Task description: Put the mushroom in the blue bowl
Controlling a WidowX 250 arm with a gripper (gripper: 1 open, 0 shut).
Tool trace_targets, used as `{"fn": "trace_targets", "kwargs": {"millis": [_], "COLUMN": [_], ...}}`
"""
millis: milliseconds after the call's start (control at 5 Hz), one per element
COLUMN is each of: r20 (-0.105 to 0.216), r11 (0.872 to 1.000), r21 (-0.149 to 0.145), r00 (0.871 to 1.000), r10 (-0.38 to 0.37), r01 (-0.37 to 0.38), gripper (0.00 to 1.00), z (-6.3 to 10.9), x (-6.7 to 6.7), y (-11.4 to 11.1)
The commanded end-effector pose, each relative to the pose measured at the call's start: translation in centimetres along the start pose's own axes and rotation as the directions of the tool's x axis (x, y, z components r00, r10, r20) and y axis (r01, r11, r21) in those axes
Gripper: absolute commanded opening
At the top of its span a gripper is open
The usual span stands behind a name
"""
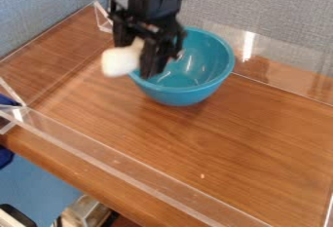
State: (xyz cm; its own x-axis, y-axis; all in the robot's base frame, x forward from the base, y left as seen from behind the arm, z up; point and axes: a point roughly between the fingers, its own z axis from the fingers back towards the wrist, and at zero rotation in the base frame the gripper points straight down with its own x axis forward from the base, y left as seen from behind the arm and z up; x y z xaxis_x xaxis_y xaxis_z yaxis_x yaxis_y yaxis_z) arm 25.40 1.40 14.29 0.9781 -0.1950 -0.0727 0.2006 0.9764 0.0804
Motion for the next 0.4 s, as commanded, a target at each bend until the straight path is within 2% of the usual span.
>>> {"fn": "trace_targets", "kwargs": {"millis": [0,200], "r20": [0.049,0.048], "r11": [0.989,0.972], "r21": [0.0,-0.01], "r00": [0.988,0.971], "r10": [0.148,0.234], "r01": [-0.149,-0.234], "gripper": [0.0,0.0], "z": [1.15,0.61], "x": [1.31,1.65], "y": [0.49,1.41]}}
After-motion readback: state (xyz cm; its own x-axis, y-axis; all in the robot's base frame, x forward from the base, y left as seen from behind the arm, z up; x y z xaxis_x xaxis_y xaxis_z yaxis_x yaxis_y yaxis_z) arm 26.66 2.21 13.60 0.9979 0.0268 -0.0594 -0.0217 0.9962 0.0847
